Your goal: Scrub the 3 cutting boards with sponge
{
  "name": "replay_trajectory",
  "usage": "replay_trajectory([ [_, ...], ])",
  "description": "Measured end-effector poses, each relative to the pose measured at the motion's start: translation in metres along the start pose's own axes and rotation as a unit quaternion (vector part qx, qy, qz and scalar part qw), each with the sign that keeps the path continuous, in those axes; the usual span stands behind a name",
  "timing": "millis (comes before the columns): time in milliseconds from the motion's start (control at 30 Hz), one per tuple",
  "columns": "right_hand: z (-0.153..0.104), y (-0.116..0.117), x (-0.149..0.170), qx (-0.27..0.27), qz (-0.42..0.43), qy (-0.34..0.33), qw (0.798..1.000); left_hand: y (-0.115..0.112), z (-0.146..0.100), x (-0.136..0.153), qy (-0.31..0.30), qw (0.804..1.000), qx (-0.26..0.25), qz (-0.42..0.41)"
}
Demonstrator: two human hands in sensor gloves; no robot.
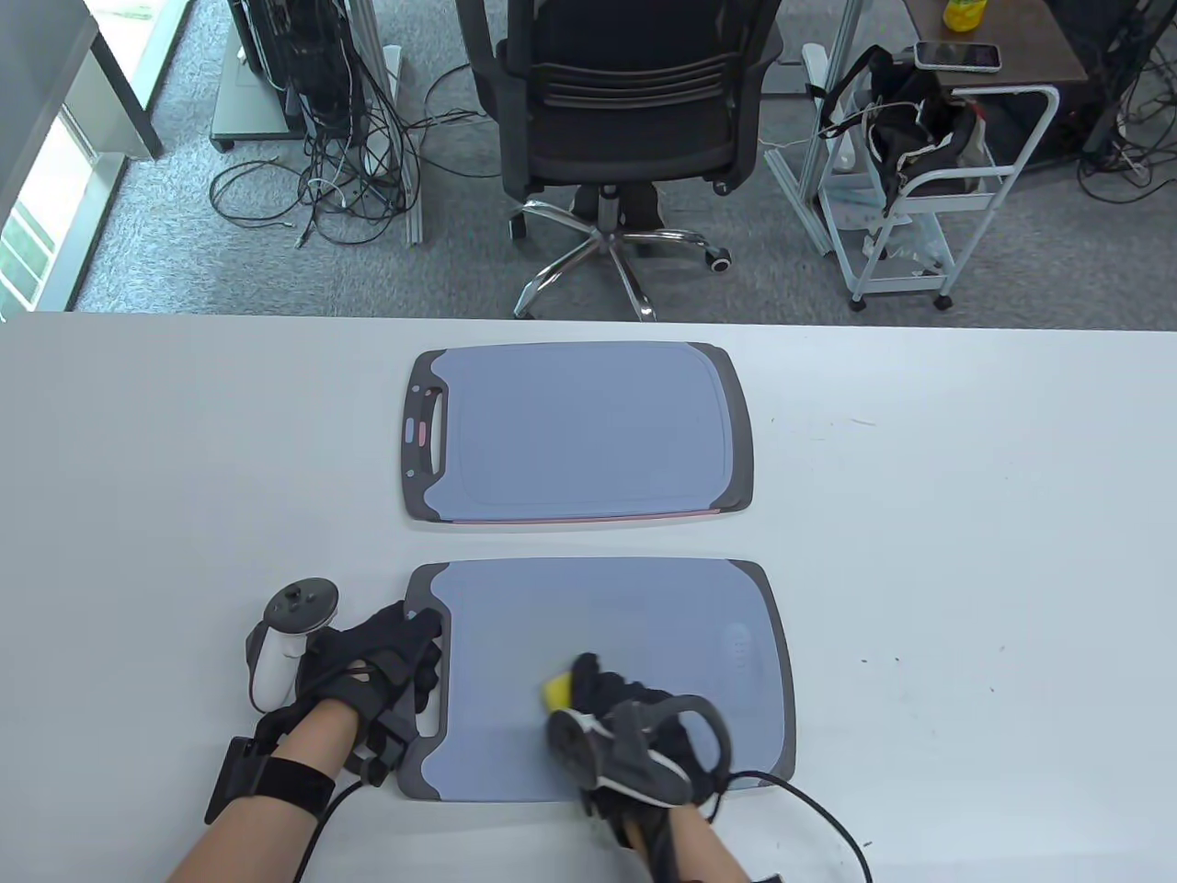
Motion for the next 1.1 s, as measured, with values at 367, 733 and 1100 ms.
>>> replay_trajectory([
  [367, -0.019, 0.011, 0.050, -0.027, -0.014, 0.058, 0.998, 0.000, 0.000, 0.000, 0.002, 1.000, 0.006, -0.003],
  [733, -0.111, 0.059, 0.205, -0.074, 0.075, 0.298, 0.949, 0.000, -0.001, -0.001, 0.000, 1.000, -0.003, 0.004],
  [1100, 0.016, -0.011, -0.051, -0.004, -0.014, -0.079, 0.997, 0.000, -0.001, -0.001, 0.000, 1.000, 0.001, 0.000],
])
Point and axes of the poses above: the tracker on the back of each hand, its own x axis roughly to the little-finger side, its own z axis roughly from the wrist to the fingertips, y = z × x, the point moved 5 cm from there along z, roughly from the wrist to the fingertips, and after that the axes turned 10 degrees about -x, right-handed, at the moved point
